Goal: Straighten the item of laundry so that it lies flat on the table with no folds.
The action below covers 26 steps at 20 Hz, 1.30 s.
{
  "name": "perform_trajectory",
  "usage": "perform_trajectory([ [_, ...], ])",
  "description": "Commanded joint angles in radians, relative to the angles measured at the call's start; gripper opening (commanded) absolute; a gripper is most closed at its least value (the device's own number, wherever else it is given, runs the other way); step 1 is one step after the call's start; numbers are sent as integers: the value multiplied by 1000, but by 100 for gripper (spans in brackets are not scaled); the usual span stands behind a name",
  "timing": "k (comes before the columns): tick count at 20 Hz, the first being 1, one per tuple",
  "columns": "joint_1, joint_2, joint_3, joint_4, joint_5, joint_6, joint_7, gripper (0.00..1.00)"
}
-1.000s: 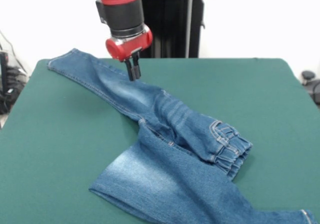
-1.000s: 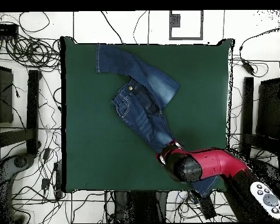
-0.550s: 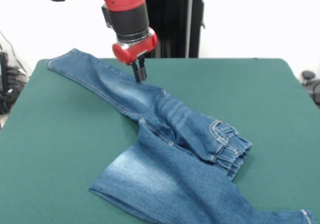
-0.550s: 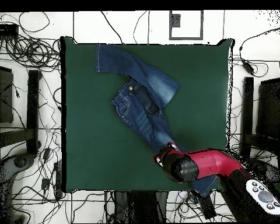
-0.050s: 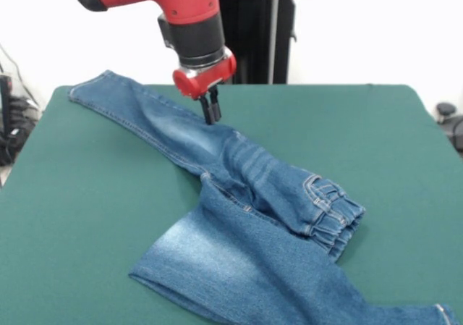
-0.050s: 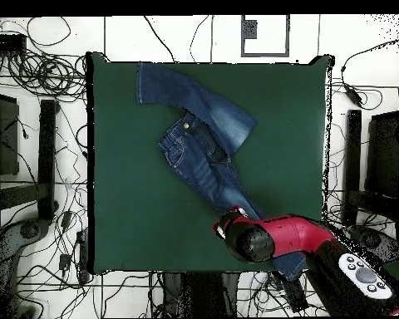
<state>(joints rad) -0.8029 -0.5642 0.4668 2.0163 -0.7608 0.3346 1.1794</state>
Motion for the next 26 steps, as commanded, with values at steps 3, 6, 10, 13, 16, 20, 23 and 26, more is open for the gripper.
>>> perform_trajectory([
  [3,49,22,-33,-56,-13,-54,131,0],
  [6,44,25,-37,-66,-8,-50,122,0],
  [10,34,39,-28,-80,0,-27,98,0],
  [13,26,66,-19,-95,3,-18,84,0],
  [16,11,96,-19,-102,-4,-12,67,0],
  [20,35,161,-48,-142,-64,-62,65,0],
  [23,57,187,-73,-150,-81,-94,91,0],
  [26,60,217,-83,-153,-62,-89,110,0],
])
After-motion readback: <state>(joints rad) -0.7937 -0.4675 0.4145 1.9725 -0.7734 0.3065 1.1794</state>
